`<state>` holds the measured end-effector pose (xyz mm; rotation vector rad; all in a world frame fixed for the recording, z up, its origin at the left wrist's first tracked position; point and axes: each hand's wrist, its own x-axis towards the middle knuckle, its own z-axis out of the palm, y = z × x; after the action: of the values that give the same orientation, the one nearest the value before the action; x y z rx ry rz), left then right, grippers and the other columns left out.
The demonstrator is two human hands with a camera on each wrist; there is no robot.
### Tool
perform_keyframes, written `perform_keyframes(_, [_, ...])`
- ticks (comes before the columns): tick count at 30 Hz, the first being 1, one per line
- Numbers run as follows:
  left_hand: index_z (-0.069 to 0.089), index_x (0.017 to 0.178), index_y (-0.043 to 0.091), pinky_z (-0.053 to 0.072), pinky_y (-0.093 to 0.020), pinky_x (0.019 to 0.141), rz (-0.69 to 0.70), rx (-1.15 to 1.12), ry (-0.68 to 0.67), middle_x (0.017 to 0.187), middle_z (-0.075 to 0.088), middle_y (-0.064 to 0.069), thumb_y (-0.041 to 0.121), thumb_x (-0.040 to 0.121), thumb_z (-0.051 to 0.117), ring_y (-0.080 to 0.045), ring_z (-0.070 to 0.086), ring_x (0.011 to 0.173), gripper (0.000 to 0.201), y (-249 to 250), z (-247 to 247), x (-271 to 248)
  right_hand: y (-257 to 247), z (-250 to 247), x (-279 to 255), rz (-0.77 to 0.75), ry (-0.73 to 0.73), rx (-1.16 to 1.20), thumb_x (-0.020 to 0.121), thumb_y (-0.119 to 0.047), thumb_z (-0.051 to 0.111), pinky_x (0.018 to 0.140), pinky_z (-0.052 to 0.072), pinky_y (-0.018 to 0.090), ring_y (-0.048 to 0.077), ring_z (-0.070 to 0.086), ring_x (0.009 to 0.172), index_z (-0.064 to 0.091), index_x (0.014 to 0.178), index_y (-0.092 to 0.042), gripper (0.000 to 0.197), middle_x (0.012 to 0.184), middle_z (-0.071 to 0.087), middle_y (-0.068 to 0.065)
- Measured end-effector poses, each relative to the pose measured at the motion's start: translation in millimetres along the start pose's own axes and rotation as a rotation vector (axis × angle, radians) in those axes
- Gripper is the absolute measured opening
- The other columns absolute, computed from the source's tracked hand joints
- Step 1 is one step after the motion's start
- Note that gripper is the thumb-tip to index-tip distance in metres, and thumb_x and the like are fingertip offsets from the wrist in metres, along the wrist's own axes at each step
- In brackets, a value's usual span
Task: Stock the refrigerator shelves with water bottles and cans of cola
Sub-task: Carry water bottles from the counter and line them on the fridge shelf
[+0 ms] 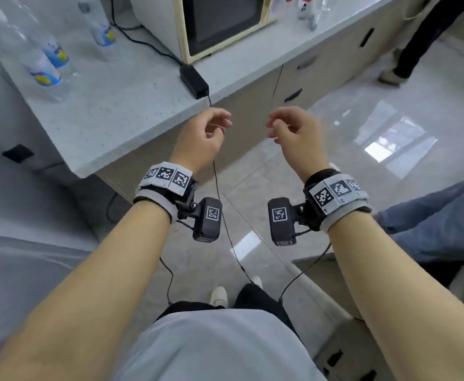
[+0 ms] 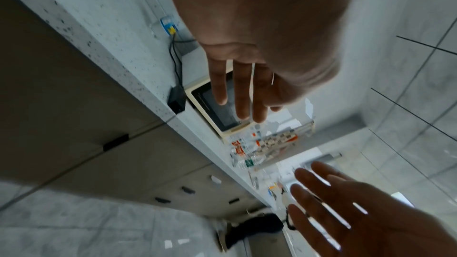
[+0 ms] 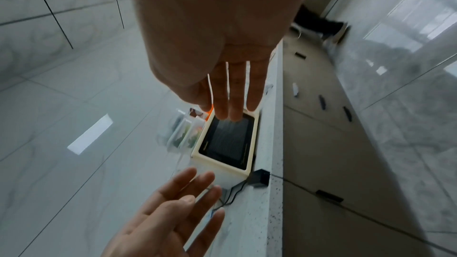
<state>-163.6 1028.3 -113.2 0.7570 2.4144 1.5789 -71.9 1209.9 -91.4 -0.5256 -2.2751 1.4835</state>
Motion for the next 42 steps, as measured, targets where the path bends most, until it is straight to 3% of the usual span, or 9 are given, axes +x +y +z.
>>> perform_keyframes(4, [0.064,0.115,0.019,0.054,-0.03,0.092,-0.072,0.02,0.127,0.105,0.07,0.005,0.001,0.091,0.047,-0.009,0.066,0.1,0.034,-26,-25,40,-4,38,66,-0.055,-0.146,0.044,0.092,-0.006,0.052,0.075,0.056,0.024,0.011,0.069,0.078,0.068,0.102,-0.016,0.021,0.092,0.072,-0.003])
perform_keyframes(9, [0.064,0.115,0.017,0.054,-0.032,0.095,-0.177,0.071,0.28,0.104,0.07,0.005,0.001,0.091,0.048,-0.01,0.067,0.101,0.033,-51,-51,92,-6,86,154,-0.101,-0.333,0.081,0.091,-0.009,0.053,0.082,0.058,0.033,0.019,0.07,0.085,0.069,0.102,-0.016,0.021,0.092,0.073,-0.001])
perform_keyframes(16, [0.064,0.116,0.015,0.053,-0.031,0.095,-0.348,0.108,0.438,0.104,0.071,0.004,-0.002,0.091,0.048,-0.011,0.066,0.101,0.035,-65,-78,145,-18,145,260,-0.129,-0.532,0.101,0.093,-0.006,0.05,0.074,0.057,0.032,0.018,0.069,0.082,0.068,0.107,-0.011,0.023,0.094,0.073,0.002])
perform_keyframes(20, [0.064,0.116,0.016,0.052,-0.029,0.095,-0.421,0.136,0.515,0.102,0.07,0.007,-0.003,0.09,0.047,-0.008,0.065,0.101,0.036,-79,-111,157,-29,193,299,-0.154,-0.644,0.124,0.094,-0.006,0.05,0.08,0.055,0.023,0.012,0.068,0.084,0.067,0.105,-0.014,0.022,0.094,0.072,0.0])
perform_keyframes(23, [0.064,0.116,0.018,0.052,-0.026,0.093,-0.466,0.159,0.56,0.102,0.07,0.008,-0.002,0.09,0.046,-0.008,0.065,0.1,0.037,-96,-140,165,-37,236,324,-0.168,-0.729,0.117,0.094,-0.008,0.051,0.076,0.056,0.025,0.015,0.068,0.084,0.066,0.102,-0.02,0.02,0.093,0.071,-0.002])
perform_keyframes(29, [0.063,0.115,0.02,0.053,-0.026,0.087,-0.591,0.146,0.505,0.102,0.07,0.008,0.001,0.091,0.048,-0.012,0.065,0.096,0.034,-156,-193,199,-41,329,382,-0.14,-0.797,-0.05,0.092,-0.014,0.055,0.075,0.054,0.03,0.019,0.066,0.089,0.064,0.108,-0.019,0.019,0.103,0.072,0.006])
perform_keyframes(34, [0.062,0.112,0.022,0.05,-0.023,0.086,-0.614,0.059,0.467,0.104,0.069,0.006,0.002,0.092,0.048,-0.015,0.065,0.099,0.032,-198,-232,234,-53,385,428,-0.081,-0.732,-0.195,0.093,-0.018,0.059,0.076,0.046,0.024,0.014,0.059,0.095,0.053,0.13,-0.014,0.038,0.118,0.064,0.003])
perform_keyframes(39, [0.061,0.101,0.034,0.055,-0.043,0.091,-0.646,-0.019,0.409,0.101,0.07,0.009,0.003,0.089,0.047,-0.02,0.068,0.097,0.036,-231,-262,248,-69,439,459,-0.037,-0.702,-0.213,0.089,-0.025,0.071,0.104,0.047,0.04,0.022,0.053,0.124,0.03,0.149,-0.016,0.074,0.144,0.047,0.007])
perform_keyframes(42, [0.063,0.101,0.033,0.057,-0.047,0.087,-0.67,-0.019,0.39,0.099,0.071,0.013,0.005,0.088,0.045,-0.02,0.069,0.093,0.036,-240,-268,245,-74,461,469,-0.021,-0.733,-0.157,0.083,-0.023,0.077,0.111,0.042,0.043,0.022,0.047,0.132,0.022,0.152,-0.019,0.088,0.15,0.04,0.008])
